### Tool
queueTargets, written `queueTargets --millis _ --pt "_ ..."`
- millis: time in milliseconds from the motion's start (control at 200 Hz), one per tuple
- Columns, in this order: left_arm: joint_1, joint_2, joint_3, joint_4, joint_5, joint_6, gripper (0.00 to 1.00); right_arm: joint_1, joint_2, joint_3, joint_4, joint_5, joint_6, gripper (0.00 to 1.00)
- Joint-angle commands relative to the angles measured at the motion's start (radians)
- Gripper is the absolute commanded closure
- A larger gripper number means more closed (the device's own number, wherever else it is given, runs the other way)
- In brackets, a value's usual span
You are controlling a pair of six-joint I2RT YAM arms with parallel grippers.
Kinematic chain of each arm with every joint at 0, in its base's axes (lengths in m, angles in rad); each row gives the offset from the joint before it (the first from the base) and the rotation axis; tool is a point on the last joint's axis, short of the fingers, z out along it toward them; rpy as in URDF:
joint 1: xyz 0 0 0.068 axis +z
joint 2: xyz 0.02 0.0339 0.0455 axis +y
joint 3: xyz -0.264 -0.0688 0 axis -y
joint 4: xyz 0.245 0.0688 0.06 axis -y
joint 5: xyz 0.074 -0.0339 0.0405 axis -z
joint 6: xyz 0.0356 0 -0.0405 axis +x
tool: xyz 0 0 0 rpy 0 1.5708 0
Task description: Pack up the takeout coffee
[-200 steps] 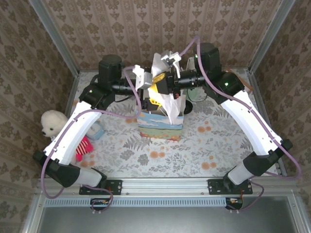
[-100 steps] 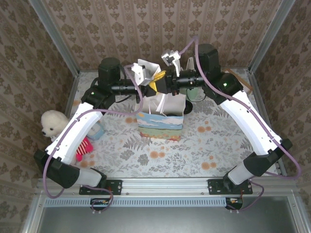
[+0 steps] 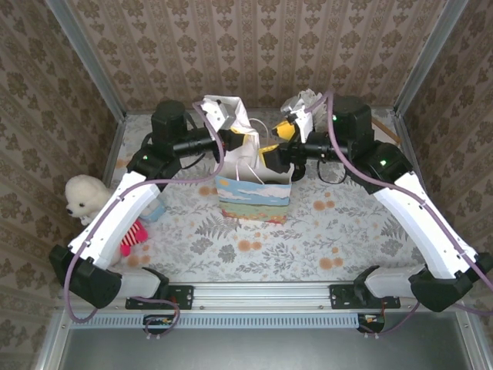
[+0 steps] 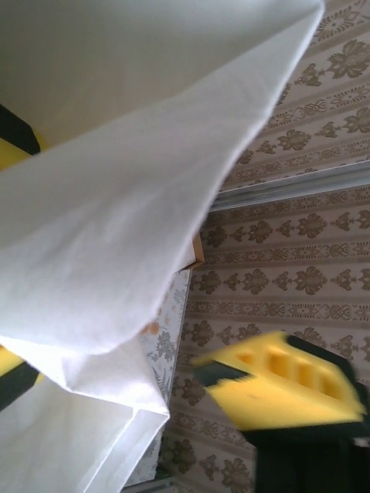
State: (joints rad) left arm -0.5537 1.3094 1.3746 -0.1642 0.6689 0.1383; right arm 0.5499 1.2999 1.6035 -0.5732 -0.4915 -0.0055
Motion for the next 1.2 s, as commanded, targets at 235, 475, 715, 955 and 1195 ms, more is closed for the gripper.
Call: queueTargets --millis 235,475,715,955,1195 --pt "-0.054 -0.042 -0.036 0.029 -0.169 -0.124 0.95 0.005 0.153 0.031 0.128 -0.075 0.03 0.32" --pt "-0.058 -0.043 -0.044 0.031 -0.17 -0.162 0.93 0.018 0.173 0.037 0.086 -0.037 -0.01 0.71" --pt "-0.046 -0.122 -0.107 -0.001 -0.077 -0.179 0.66 0.01 0.123 0.041 -0.069 0.127 -0.184 1.0" --pt "0.031 -0.319 -0.229 -0.019 -0.232 -0.202 0.07 -0.005 0.098 0.072 -0.298 0.055 -0.469 1.0" --pt "0.164 -0.357 -0.245 -0.161 -0.621 -0.472 0.0 -0.017 0.216 0.26 -0.63 0.055 -0.617 1.0"
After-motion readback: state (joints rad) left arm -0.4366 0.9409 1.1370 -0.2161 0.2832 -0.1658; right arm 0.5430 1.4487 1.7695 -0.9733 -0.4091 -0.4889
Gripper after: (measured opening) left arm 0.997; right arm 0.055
